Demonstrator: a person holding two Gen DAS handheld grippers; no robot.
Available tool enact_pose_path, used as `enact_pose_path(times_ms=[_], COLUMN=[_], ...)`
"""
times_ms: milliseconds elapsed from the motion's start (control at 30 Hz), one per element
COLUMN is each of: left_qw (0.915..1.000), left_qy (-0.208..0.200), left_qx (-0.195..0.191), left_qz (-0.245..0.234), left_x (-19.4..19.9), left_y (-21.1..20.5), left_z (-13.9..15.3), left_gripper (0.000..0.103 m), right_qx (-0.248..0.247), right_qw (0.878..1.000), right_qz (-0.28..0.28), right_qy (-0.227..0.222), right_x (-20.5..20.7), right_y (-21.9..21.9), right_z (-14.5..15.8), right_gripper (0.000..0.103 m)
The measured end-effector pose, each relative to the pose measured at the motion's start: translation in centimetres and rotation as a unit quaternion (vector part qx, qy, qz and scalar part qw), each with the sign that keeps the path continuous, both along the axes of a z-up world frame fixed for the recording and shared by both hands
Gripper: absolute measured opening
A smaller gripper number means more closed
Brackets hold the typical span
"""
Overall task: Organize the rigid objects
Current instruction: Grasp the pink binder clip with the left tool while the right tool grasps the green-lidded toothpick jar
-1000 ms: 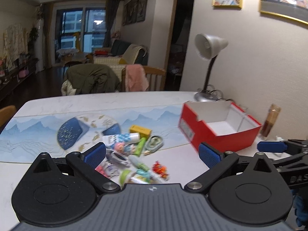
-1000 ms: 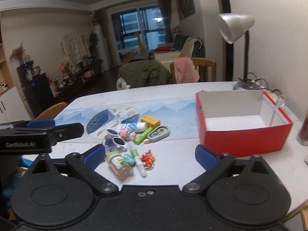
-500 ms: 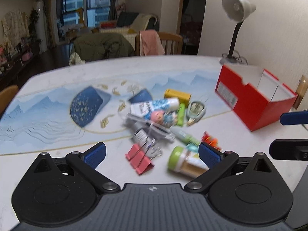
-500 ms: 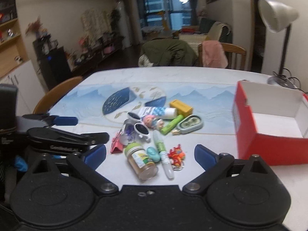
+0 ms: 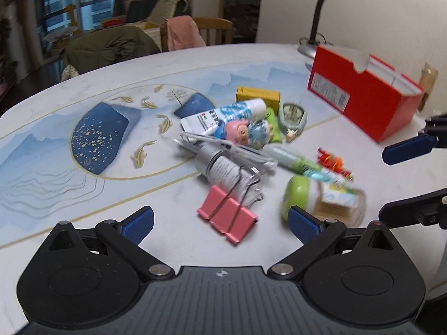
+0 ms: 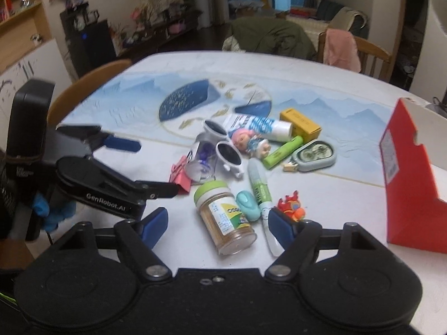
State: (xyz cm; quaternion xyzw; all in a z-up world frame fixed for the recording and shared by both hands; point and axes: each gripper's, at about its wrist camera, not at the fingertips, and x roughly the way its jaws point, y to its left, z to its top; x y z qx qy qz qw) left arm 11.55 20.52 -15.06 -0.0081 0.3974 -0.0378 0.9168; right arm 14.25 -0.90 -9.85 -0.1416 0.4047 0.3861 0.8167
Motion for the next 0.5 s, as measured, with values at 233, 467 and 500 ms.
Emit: enact_pose_path(times_ms=[233,467,500], left_qw=[0.9979,0.9954,0.9948], left_qy=[0.01,0.012,0.011], left_qx=[0.01,0.014,0.013], left_qz=[-0.062,-0.094,-0.1], left_x=[1.4,2.4,2.5], left_y=[0.9,0.4,0.3], left_z=[-1.3,-2.4,-2.5], left_gripper=[0.102,0.096,0.095], right_qx=[-0.037,-0.062,-0.064], right_qw=[0.999,0.998,0.998], right_qz=[0.01,0.002,0.003], right_qy=[0.011,0.019,0.019], right_x=[1.1,2.1,2.1], right_y=[2.1,3.1,3.3], right_z=[-1.9,-3.2,-3.3], right_gripper=[0.069,0.062,0.062])
